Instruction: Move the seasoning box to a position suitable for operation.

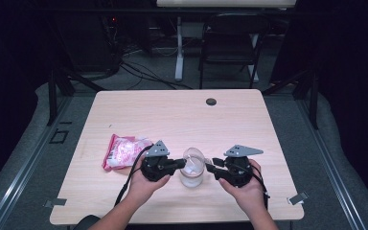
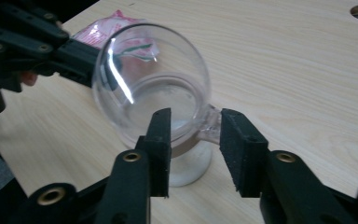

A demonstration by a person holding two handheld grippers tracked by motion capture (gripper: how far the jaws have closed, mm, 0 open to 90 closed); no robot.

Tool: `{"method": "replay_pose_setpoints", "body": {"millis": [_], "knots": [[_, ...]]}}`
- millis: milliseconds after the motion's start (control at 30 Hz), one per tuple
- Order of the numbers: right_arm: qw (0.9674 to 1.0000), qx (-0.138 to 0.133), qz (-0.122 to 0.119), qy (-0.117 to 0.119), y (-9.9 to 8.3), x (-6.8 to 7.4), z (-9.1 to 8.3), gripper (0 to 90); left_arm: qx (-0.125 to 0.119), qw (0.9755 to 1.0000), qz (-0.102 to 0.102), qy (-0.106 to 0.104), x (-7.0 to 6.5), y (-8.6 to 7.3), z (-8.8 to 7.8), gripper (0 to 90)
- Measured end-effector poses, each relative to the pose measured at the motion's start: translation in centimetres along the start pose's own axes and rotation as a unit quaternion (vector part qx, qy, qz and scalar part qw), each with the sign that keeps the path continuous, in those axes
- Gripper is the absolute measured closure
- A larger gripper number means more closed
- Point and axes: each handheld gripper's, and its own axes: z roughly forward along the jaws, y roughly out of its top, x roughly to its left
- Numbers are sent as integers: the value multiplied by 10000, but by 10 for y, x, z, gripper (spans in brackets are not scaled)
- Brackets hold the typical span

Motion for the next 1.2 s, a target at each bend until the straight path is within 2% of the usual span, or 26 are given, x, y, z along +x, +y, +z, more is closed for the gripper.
{"method": "replay_pose_setpoints", "body": {"millis": [200, 367, 667, 1200], "knots": [[9998, -26, -192, 12, -1, 9, -2, 524, -81, 10000, -25, 24, -2, 4, 1, 815], [9995, 30, -322, 36, -3, 13, 1, 487, -165, 9998, -66, 53, -3, 6, 0, 764], [9986, 100, -517, 25, -3, 21, 7, 491, -200, 9998, -30, 62, -5, 6, 0, 725], [9983, 46, -571, -46, -4, 24, 9, 539, -168, 9998, -22, 144, -4, 5, 1, 696]]}}
